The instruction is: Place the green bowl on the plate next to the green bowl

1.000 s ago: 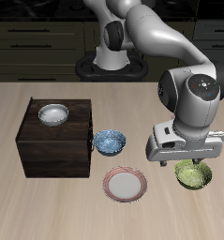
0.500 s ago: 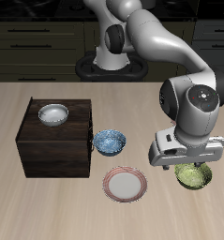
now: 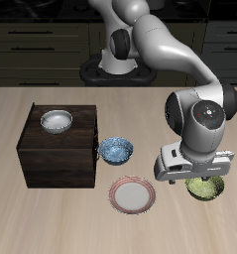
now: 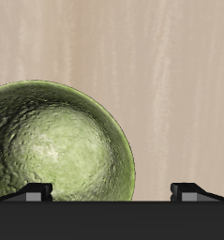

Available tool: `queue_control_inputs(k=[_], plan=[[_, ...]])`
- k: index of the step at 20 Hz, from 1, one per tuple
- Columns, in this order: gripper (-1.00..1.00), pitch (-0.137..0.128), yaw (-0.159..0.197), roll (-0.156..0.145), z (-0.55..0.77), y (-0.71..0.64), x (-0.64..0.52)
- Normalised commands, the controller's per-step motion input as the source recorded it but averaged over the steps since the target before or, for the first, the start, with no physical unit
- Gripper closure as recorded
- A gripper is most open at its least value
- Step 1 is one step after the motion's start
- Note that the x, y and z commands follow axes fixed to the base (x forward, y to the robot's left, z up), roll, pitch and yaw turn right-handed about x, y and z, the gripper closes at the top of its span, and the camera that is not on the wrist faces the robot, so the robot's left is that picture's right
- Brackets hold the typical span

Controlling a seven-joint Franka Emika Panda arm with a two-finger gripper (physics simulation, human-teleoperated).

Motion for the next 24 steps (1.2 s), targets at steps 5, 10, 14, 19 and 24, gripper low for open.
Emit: queue_control_inputs(k=[5, 10, 14, 19, 24], plan=[[1.0, 0.017, 0.007, 0.039, -0.24, -0.03, -0.08], [1.0, 0.016, -0.016, 0.003, -0.06, -0.06, -0.07], [1.0, 0.004, -0.009, 0.013, -0.01, -0.05, -0.05], [1.0, -0.039, -0.005, 0.007, 0.19, -0.1, -0.06], [1.0, -0.07, -0.032, -0.003, 0.47, -0.21, -0.09]])
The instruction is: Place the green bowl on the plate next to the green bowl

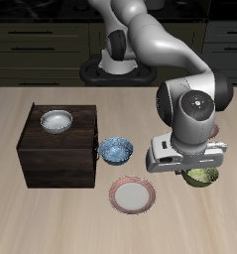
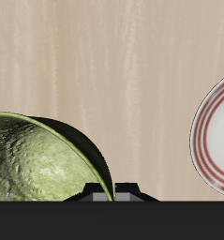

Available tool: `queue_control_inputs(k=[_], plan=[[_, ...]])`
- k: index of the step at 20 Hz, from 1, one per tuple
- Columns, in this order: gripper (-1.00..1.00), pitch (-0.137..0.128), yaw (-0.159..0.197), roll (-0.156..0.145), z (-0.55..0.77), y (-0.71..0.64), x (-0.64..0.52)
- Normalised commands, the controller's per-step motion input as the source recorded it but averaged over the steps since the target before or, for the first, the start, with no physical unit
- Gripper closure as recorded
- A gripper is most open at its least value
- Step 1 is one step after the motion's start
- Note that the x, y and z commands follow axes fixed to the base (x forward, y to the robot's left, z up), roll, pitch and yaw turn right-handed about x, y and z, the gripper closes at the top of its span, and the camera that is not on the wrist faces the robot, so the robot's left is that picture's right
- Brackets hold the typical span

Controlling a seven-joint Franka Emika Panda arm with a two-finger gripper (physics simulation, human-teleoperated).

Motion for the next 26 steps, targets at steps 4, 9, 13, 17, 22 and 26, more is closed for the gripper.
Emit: queue_control_inputs(k=[4, 9, 13, 17, 22, 26], plan=[[1.0, -0.067, -0.004, 0.007, 0.37, -0.17, -0.05], [1.0, -0.092, 0.021, -0.002, 0.4, -0.11, -0.1], [1.0, -0.059, -0.02, -0.025, 0.31, -0.22, 0.04], [1.0, -0.021, -0.004, -0.018, 0.12, -0.27, 0.07], [1.0, -0.033, -0.001, -0.042, 0.1, -0.26, 0.09], [1.0, -0.03, -0.024, -0.039, 0.13, -0.41, 0.11]])
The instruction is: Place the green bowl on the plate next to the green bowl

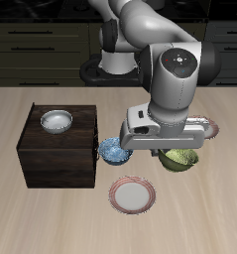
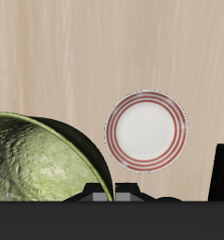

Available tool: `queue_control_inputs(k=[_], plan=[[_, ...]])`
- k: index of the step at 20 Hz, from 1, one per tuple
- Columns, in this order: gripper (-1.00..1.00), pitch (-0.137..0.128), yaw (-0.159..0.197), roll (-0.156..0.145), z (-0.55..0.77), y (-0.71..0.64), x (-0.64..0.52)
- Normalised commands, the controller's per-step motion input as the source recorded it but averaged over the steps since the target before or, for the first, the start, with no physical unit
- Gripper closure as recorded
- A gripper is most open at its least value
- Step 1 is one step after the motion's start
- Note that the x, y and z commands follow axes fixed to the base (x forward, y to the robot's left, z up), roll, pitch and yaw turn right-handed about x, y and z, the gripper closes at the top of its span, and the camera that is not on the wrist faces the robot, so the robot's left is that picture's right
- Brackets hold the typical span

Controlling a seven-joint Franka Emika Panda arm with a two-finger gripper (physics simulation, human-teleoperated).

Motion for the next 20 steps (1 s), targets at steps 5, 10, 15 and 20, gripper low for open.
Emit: queue_control_inputs(k=[5, 10, 15, 20], plan=[[1.0, -0.013, -0.025, -0.057, 0.07, -0.38, 0.09], [1.0, -0.025, -0.025, -0.048, 0.11, -0.4, 0.06], [1.0, -0.03, -0.039, -0.027, 0.12, -0.36, 0.1], [1.0, -0.019, 0.023, 0.038, -0.06, -0.11, 0.06]])
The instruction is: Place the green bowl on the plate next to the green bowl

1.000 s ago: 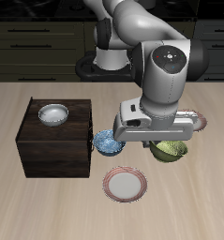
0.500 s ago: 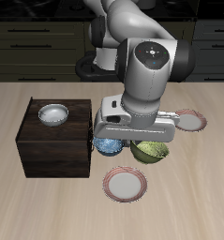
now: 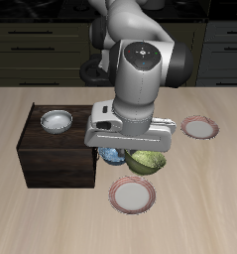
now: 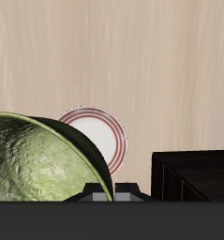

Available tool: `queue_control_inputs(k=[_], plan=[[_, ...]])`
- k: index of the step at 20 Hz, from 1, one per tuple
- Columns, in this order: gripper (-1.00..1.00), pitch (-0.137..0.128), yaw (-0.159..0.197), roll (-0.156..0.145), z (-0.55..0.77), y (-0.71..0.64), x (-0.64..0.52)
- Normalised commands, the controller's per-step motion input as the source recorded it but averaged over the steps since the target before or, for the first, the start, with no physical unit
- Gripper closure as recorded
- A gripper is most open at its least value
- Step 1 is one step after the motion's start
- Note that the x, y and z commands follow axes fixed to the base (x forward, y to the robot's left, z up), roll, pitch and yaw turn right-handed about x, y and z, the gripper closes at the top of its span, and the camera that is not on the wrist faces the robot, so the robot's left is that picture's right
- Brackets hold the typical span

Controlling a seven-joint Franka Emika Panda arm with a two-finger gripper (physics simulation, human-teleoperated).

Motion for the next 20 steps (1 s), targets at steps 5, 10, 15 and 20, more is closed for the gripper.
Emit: queue_control_inputs(k=[5, 10, 15, 20], plan=[[1.0, 0.008, 0.019, 0.045, -0.16, -0.16, 0.09], [1.0, 0.002, 0.002, -0.007, -0.12, -0.1, 0.04], [1.0, 0.036, -0.007, 0.001, -0.27, -0.03, 0.08], [1.0, 0.026, 0.023, 0.004, -0.3, 0.08, 0.03]])
